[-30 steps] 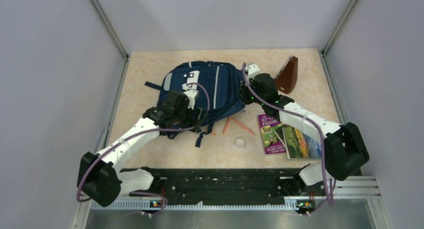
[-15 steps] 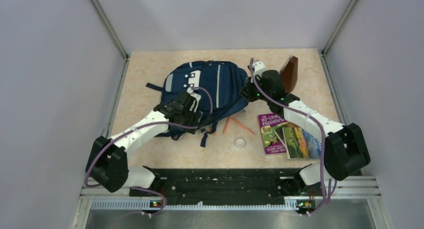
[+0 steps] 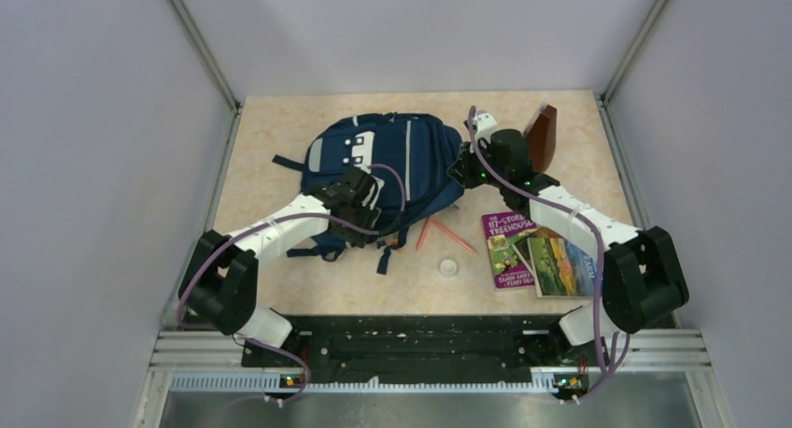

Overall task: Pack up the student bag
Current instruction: Unzip the student bag at the center of the board.

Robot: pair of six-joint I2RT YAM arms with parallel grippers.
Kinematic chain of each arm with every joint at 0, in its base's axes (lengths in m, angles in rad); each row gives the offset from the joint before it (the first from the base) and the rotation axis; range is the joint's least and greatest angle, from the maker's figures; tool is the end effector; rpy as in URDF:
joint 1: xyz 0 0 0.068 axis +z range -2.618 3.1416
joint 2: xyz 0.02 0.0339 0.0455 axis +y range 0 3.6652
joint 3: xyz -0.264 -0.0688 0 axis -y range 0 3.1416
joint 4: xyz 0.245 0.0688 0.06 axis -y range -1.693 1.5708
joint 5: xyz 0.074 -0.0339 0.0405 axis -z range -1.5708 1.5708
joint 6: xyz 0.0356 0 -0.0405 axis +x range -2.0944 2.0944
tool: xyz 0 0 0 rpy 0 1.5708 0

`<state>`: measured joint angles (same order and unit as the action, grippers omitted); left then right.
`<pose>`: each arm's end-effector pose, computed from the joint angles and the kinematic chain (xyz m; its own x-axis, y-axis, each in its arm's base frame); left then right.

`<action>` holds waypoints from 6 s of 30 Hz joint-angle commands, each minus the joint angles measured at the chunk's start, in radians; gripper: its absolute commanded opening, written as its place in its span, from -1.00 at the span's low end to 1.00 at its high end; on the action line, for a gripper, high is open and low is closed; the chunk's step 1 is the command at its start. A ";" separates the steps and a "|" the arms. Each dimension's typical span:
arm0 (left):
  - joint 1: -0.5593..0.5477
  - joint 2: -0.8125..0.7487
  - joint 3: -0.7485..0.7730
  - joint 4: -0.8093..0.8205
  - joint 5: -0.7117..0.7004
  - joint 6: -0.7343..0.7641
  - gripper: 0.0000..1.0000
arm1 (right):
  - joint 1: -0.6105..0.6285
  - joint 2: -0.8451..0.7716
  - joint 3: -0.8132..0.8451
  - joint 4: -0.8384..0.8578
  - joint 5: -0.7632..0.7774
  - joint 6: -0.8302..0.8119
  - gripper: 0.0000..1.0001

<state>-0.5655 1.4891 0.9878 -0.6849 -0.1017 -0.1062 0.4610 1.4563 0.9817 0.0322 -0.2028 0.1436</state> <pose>0.2410 -0.1487 0.2101 -0.8313 0.4027 -0.3830 0.4151 0.9082 0.0538 0.2956 0.1548 0.2706 -0.4652 -0.0745 -0.8821 -0.5377 0.8153 0.2147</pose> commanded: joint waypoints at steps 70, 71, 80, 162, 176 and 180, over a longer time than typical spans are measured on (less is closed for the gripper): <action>0.000 -0.262 -0.006 0.042 0.044 -0.053 -1.00 | 0.628 0.317 -0.336 0.998 0.491 0.372 0.09; 0.000 -0.259 -0.005 0.042 0.045 -0.053 -1.00 | 0.628 0.322 -0.331 1.001 0.500 0.365 0.09; 0.001 -0.262 -0.006 0.041 0.037 -0.052 -1.00 | 0.626 0.372 -0.287 0.991 0.533 0.317 -0.20; 0.008 -0.320 -0.017 0.164 0.208 0.041 0.42 | 0.542 -0.085 -0.556 0.671 0.388 0.306 -1.00; -0.096 -0.178 -0.071 0.282 0.393 0.170 0.36 | 0.541 -0.157 -0.584 0.693 0.371 0.325 -1.00; -0.096 -0.134 -0.073 0.285 0.436 0.161 0.36 | 0.540 -0.163 -0.589 0.693 0.371 0.324 -1.00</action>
<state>-0.6594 1.3235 0.9203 -0.4706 0.2577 0.0341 1.0096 1.3396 0.3923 0.6491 0.1818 0.4652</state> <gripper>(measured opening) 0.678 0.022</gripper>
